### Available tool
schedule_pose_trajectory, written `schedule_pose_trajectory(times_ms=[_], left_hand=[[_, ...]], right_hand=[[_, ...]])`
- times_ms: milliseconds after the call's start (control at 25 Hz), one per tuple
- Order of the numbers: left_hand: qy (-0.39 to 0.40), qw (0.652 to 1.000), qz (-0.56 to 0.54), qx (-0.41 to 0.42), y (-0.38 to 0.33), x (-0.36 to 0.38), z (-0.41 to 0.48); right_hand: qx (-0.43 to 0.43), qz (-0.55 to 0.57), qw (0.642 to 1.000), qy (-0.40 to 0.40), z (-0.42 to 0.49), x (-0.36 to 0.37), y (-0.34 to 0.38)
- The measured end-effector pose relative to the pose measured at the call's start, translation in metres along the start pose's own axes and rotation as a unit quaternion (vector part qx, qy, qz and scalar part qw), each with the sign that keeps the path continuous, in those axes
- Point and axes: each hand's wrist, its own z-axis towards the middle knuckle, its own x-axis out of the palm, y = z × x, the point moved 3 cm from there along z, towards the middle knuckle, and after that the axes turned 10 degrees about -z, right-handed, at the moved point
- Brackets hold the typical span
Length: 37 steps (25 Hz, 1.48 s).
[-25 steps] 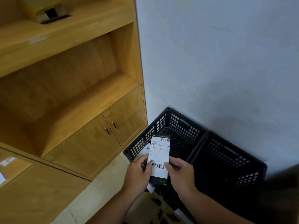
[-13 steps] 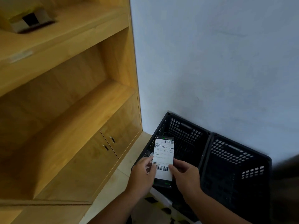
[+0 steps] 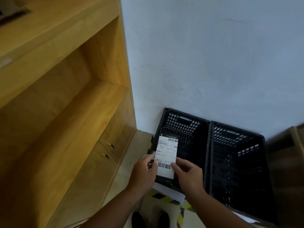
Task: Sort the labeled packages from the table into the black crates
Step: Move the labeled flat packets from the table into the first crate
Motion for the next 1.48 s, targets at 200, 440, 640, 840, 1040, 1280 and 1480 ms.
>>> schedule_pose_trajectory(times_ms=[200,440,640,840,1040,1280,1480], left_hand=[[0.014,1.0,0.005,-0.001,0.008,0.004,0.012],[0.007,0.999,0.039,-0.018,0.043,0.015,0.041],[-0.025,0.998,0.046,-0.031,0.119,0.019,0.08],[-0.056,0.997,0.039,-0.034,0.188,0.016,0.112],[-0.076,0.995,0.047,-0.042,0.241,0.003,0.132],[-0.12,0.99,0.029,-0.068,0.281,-0.013,0.141],[-0.121,0.989,0.035,-0.076,0.301,-0.015,0.133]], right_hand=[[0.013,-0.014,1.0,-0.006,0.015,0.0,-0.01],[0.035,-0.034,0.999,0.009,0.057,0.013,-0.051],[0.063,-0.047,0.997,0.0,0.122,0.04,-0.129],[0.076,-0.08,0.994,-0.016,0.183,0.069,-0.209],[0.101,-0.146,0.984,0.004,0.232,0.107,-0.275],[0.142,-0.211,0.967,0.021,0.27,0.132,-0.321],[0.198,-0.238,0.948,0.075,0.286,0.144,-0.34]])
